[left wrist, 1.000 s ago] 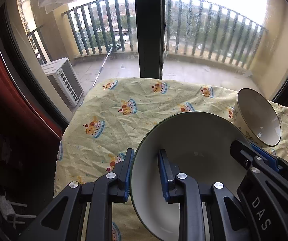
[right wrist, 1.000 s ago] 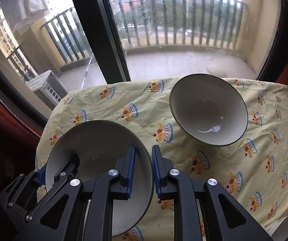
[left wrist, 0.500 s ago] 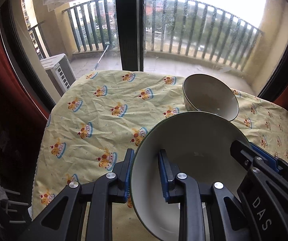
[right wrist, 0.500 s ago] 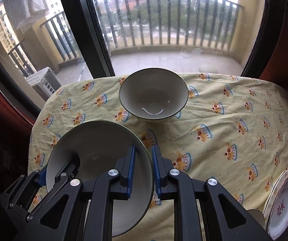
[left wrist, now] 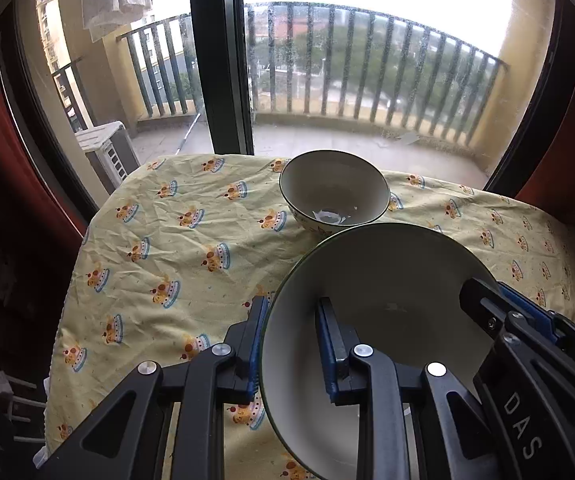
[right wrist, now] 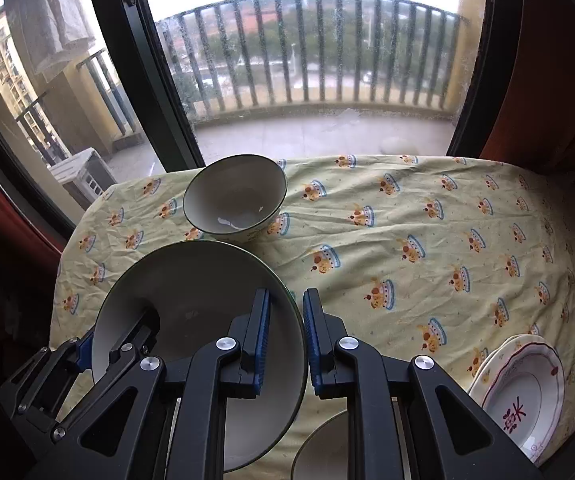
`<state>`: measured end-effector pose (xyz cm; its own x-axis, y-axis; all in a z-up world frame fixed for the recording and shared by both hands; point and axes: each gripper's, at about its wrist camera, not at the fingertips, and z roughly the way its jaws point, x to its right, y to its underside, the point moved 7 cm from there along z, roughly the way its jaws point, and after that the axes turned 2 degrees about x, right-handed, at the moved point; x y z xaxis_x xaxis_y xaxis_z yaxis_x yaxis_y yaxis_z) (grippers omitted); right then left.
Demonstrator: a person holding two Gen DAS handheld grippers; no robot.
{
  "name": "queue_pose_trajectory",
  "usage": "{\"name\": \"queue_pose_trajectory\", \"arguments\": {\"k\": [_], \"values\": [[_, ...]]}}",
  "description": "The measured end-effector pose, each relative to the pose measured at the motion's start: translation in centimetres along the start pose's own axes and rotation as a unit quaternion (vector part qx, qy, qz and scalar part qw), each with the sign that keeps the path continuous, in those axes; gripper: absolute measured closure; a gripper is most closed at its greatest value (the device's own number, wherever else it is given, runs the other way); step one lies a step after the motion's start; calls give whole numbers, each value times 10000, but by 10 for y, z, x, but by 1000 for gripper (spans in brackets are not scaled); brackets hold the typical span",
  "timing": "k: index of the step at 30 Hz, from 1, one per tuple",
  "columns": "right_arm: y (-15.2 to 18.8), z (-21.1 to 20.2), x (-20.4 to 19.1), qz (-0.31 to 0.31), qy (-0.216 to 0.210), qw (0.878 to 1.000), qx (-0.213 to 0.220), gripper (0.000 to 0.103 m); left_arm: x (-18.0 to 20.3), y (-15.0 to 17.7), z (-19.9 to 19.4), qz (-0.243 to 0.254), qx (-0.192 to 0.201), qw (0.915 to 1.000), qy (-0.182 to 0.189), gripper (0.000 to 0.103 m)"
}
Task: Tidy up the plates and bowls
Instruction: 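Lift the cream bowl with both grippers and carry it toward the large bowl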
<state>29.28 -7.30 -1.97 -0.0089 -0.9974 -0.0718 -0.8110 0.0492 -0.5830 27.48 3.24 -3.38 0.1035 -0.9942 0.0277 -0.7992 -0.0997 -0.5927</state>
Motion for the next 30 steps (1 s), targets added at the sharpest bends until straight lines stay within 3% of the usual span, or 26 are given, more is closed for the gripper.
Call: {"name": "queue_pose_trajectory", "arguments": {"k": [18, 30], "values": [[28, -40, 77, 64, -80, 9999, 104, 82, 69, 36, -35, -25, 118, 9999, -45, 80], [67, -38, 106, -21, -58, 9998, -186, 82, 91, 76, -30, 37, -157, 9998, -102, 80]]}}
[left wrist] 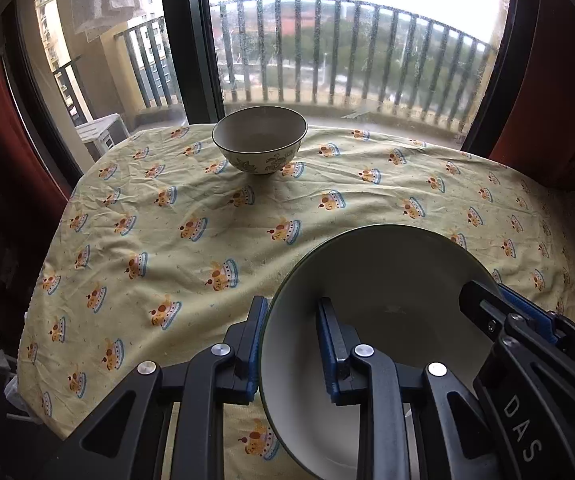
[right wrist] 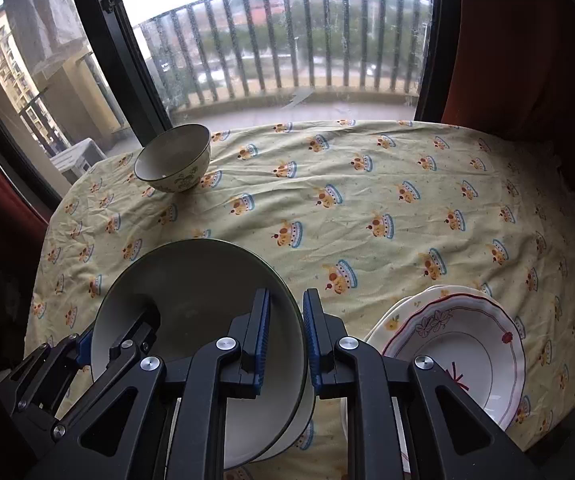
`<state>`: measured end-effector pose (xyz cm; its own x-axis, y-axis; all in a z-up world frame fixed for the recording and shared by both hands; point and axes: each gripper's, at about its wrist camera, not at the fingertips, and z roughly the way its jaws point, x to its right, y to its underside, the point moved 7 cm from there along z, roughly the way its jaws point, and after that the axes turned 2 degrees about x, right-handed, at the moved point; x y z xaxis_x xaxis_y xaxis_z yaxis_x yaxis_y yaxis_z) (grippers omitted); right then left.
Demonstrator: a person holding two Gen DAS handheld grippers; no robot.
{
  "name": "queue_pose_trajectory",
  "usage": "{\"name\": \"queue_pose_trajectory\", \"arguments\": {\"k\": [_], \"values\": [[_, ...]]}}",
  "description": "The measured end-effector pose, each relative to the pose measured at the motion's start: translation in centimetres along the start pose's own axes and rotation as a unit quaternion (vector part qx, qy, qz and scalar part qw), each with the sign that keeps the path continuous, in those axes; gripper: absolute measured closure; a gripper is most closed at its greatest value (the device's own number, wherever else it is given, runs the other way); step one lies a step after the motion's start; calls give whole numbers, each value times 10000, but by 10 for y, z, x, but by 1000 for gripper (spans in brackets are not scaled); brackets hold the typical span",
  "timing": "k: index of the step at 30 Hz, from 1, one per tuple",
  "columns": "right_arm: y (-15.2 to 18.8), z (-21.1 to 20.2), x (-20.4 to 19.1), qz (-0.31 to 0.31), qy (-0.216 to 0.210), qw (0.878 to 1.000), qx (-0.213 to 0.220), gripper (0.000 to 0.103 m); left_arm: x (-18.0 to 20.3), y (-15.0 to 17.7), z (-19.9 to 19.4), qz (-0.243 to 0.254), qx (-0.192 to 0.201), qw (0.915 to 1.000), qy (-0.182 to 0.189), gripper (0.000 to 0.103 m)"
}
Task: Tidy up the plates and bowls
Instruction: 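Lift the cream bowl with both grippers and carry it toward the large bowl, then lower the cream bowl into the large green-rimmed bowl and open both grippers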
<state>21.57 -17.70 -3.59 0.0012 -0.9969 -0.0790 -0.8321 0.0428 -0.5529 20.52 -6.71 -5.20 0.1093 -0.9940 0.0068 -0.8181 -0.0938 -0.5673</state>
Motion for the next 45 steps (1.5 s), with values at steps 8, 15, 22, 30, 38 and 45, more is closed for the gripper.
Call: {"name": "queue_pose_trajectory", "arguments": {"k": [8, 15, 22, 30, 38, 45], "values": [[21, 14, 2, -110, 6, 9996, -274, 82, -2, 22, 13, -45, -278, 9996, -44, 80], [34, 26, 2, -169, 10, 9989, -429, 82, -4, 38, 24, -146, -529, 9985, -40, 80], [45, 35, 7, -111, -10, 9984, -550, 82, -2, 47, 32, -59, -662, 9978, -81, 80], [48, 39, 6, -117, 7, 9992, -377, 82, -4, 53, 39, -113, -779, 9969, -68, 80], [62, 40, 8, 56, -186, 9984, -523, 37, -5, 65, 38, -42, -899, 9959, -83, 56], [53, 28, -3, -100, -329, 9985, -419, 35, -8, 54, 24, 69, -754, 9971, 66, 16]]}}
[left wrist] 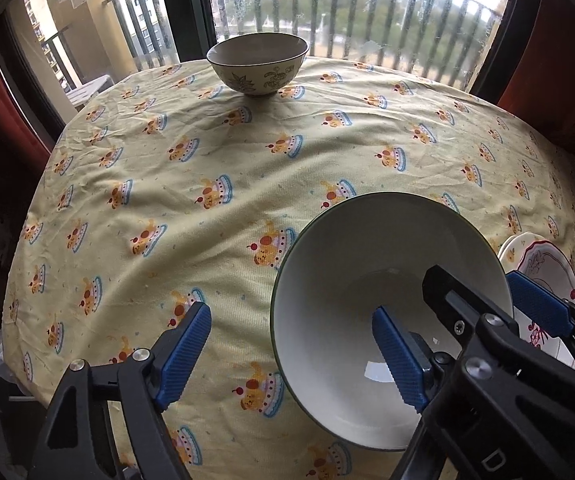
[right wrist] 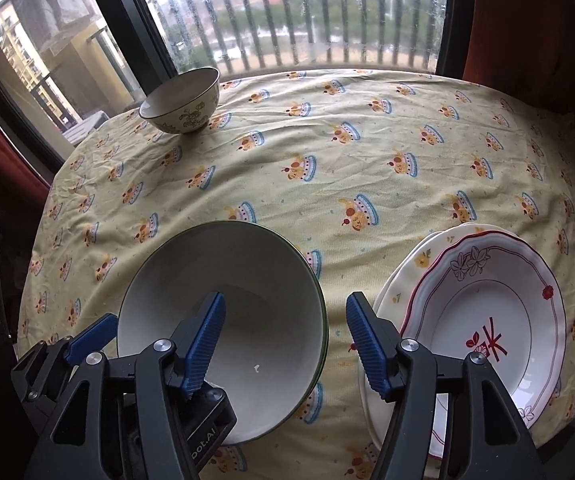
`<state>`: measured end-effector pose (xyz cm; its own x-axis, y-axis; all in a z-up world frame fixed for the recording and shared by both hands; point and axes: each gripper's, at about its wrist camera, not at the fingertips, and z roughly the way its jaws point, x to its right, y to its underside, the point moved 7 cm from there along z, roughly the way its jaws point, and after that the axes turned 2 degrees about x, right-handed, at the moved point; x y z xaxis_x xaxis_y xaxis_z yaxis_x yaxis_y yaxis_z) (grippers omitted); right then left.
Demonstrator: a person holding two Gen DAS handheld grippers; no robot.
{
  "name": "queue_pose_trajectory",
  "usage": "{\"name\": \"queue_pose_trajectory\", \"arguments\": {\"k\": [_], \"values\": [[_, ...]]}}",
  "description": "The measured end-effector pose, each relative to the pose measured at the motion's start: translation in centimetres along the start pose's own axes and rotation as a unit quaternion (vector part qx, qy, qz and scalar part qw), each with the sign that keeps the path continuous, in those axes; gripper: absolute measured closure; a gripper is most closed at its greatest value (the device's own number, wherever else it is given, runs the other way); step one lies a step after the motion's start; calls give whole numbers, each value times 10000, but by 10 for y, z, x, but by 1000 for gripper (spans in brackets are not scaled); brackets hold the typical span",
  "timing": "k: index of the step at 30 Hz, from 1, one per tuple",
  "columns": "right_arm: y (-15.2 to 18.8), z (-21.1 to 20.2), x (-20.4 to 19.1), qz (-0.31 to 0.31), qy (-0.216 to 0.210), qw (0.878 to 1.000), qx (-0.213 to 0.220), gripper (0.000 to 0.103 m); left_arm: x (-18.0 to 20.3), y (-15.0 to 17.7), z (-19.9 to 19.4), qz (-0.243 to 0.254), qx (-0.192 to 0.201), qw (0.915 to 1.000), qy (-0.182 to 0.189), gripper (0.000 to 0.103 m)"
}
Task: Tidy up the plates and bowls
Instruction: 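Lower the cream bowl into the large green-rimmed bowl and open both grippers, then move both grippers to the rim of the large green-rimmed bowl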
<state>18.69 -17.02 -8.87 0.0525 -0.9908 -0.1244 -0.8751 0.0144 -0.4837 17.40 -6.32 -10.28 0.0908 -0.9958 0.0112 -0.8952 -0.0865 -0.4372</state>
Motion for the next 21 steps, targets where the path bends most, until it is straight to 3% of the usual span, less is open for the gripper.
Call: {"name": "queue_pose_trajectory", "arguments": {"k": [8, 21], "values": [[-21, -6, -19, -182, -117, 9997, -60, 28, -12, -26, -13, 152, 151, 9998, 37, 15], [-99, -11, -53, -120, -4, 9988, 477, 24, -38, -107, -20, 234, 673, 9974, 127, 15]]}}
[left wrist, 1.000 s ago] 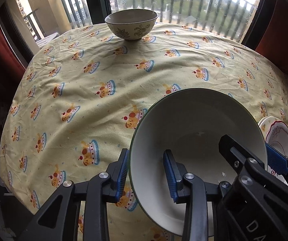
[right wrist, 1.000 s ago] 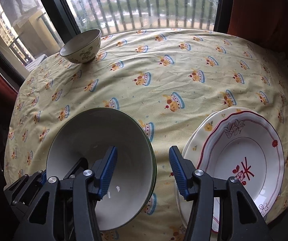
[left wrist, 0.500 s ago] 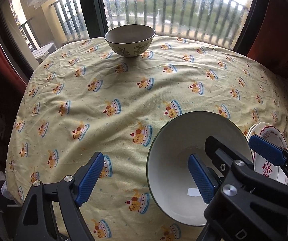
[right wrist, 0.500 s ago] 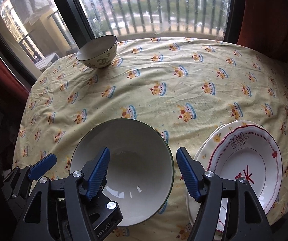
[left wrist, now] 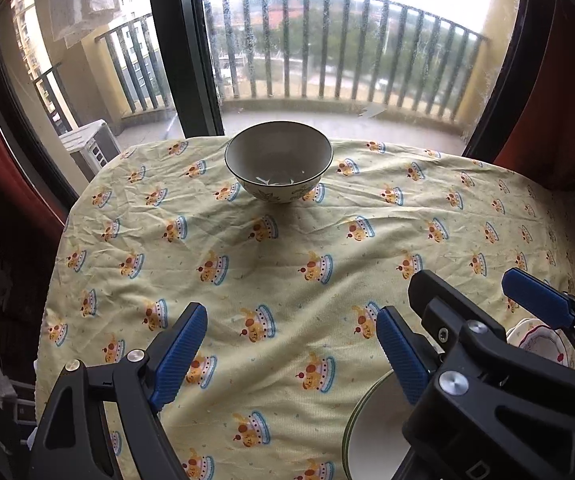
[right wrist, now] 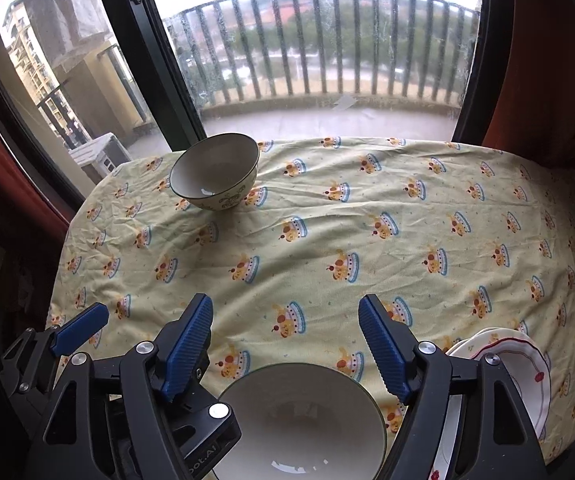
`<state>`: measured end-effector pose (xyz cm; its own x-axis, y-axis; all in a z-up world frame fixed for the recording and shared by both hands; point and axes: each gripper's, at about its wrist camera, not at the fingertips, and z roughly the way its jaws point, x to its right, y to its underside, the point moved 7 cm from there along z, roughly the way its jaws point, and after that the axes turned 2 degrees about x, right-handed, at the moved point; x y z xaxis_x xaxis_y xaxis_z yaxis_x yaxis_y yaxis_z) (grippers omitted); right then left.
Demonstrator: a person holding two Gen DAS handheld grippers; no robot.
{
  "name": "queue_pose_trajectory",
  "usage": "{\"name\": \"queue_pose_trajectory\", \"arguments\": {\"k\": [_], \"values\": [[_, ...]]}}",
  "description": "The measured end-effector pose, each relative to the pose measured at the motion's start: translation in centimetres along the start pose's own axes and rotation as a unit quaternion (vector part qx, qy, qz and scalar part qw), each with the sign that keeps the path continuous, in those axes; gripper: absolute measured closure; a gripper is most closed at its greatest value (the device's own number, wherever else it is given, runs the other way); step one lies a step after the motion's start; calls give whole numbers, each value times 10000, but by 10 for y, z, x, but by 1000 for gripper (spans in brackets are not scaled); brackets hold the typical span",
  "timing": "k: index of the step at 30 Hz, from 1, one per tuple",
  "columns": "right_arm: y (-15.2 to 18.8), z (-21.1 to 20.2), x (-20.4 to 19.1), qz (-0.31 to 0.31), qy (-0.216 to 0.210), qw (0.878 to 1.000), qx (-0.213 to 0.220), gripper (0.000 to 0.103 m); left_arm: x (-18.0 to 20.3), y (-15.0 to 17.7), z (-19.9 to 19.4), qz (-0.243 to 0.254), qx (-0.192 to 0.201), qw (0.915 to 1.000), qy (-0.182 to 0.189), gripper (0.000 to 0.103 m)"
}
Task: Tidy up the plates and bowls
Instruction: 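Move both grippers to the rim of the large green-rimmed bowl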
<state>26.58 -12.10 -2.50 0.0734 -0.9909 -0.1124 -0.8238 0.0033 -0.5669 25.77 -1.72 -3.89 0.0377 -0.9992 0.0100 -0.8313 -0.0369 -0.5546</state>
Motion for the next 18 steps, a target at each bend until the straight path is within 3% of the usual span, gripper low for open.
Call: {"name": "queue_pose_trajectory", "arguments": {"k": [18], "values": [[-104, 47, -38, 194, 347, 9980, 494, 19, -46, -106, 46, 82, 479, 9988, 64, 15]]}}
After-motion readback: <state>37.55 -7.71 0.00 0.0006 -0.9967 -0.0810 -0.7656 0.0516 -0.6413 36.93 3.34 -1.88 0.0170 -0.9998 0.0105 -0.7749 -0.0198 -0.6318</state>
